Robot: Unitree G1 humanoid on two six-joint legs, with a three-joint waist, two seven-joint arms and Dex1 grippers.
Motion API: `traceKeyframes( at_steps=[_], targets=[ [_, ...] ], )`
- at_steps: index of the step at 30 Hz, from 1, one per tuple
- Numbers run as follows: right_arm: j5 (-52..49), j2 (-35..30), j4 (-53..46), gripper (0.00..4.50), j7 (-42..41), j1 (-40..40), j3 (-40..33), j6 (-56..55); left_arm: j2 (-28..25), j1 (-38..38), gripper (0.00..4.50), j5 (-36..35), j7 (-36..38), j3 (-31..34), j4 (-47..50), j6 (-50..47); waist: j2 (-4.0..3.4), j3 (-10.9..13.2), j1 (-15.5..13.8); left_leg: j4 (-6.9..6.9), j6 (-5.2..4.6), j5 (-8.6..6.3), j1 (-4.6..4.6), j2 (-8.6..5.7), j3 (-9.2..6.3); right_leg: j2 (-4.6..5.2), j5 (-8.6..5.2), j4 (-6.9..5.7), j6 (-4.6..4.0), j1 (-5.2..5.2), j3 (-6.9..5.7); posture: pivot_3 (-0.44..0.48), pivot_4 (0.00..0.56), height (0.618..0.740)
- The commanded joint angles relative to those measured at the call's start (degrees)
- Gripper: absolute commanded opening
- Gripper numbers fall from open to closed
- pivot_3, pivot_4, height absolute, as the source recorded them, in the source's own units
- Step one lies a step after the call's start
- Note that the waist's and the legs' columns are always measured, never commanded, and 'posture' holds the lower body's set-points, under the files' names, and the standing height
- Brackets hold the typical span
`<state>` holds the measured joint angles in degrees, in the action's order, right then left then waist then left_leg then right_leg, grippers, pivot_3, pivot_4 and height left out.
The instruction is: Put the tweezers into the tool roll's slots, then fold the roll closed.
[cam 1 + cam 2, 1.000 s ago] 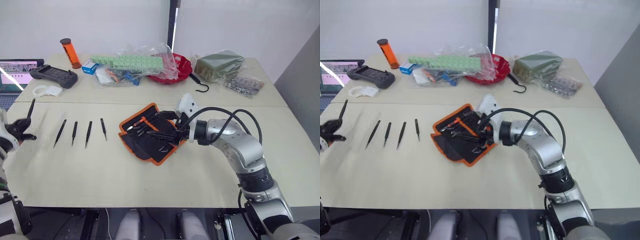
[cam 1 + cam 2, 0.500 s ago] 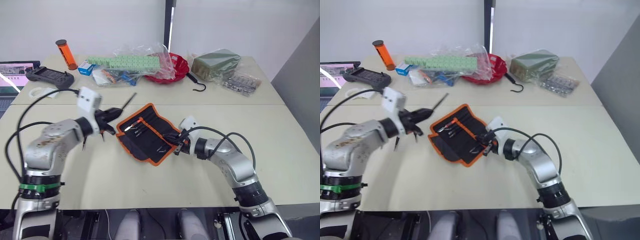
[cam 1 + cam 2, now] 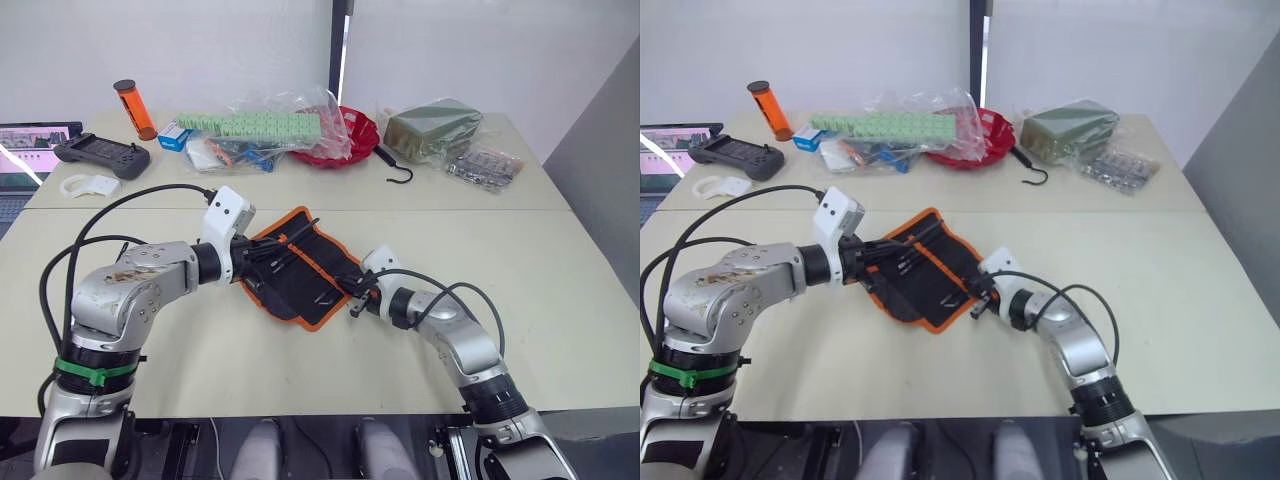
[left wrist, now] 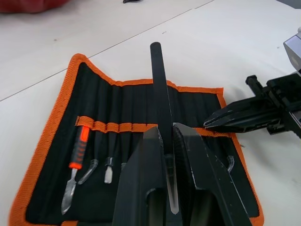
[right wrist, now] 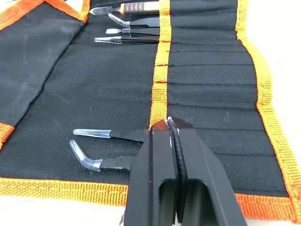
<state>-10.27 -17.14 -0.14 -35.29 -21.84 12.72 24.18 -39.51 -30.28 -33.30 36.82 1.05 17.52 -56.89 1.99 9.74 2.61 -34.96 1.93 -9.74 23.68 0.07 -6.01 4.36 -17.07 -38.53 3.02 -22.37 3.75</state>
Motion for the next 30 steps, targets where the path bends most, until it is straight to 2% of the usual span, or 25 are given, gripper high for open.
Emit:
traceKeyframes(
  at_steps=[1, 4, 14, 22, 30],
  targets=[
    [0.04, 1.22, 0.29, 0.04, 0.89, -0.02, -1.21, -1.95, -2.18, 0.73, 0.0, 0.3, 2.81, 1.32, 2.18, 3.37, 0.0, 0.0, -0.05, 0.0, 0.0, 0.0, -0.02, 0.0, 0.0, 0.0, 0.0, 0.0, 0.0, 0.02, 0.0, 0.0, 0.15, 0.74],
    [-1.42, 2.44, -0.69, 0.04, 1.6, -0.53, -2.98, -1.91, -3.55, 0.94, 0.0, 0.1, 4.04, 2.92, 1.6, 4.49, -0.01, 0.01, -0.09, -0.01, 0.01, 0.0, -0.01, 0.0, 0.01, 0.01, 0.0, 0.04, 0.0, 0.04, 0.0, 0.0, 0.15, 0.74],
    [1.15, 0.88, 4.26, 0.04, -1.01, 1.76, 0.04, 1.0, -7.22, 3.58, 0.0, -0.25, 7.33, 4.26, 2.74, 5.24, -0.02, 0.01, -0.13, 0.02, 0.01, 0.0, -0.11, 0.01, 0.02, 0.01, 0.0, 0.08, 0.0, 0.12, 0.01, 0.0, 0.15, 0.74],
    [3.53, -0.47, 8.25, 0.04, -2.94, 1.4, 2.5, -0.22, -11.97, 6.3, 0.0, 2.33, 9.74, 0.54, 2.68, 3.98, -0.02, 0.0, -0.18, 0.08, 0.01, 0.0, -0.37, 0.02, 0.05, 0.01, -0.01, 0.1, 0.0, 0.32, 0.02, 0.0, 0.15, 0.74],
    [4.54, -0.42, 9.19, 0.04, -2.88, 0.43, 3.31, 1.87, -10.57, 4.34, 0.0, 2.92, 7.18, -3.06, 2.77, -1.52, 0.0, -0.02, -0.12, 0.07, 0.01, 0.0, -0.44, 0.1, 0.09, -0.04, -0.02, 0.12, 0.0, 0.37, 0.02, 0.0, 0.15, 0.74]
  ],
)
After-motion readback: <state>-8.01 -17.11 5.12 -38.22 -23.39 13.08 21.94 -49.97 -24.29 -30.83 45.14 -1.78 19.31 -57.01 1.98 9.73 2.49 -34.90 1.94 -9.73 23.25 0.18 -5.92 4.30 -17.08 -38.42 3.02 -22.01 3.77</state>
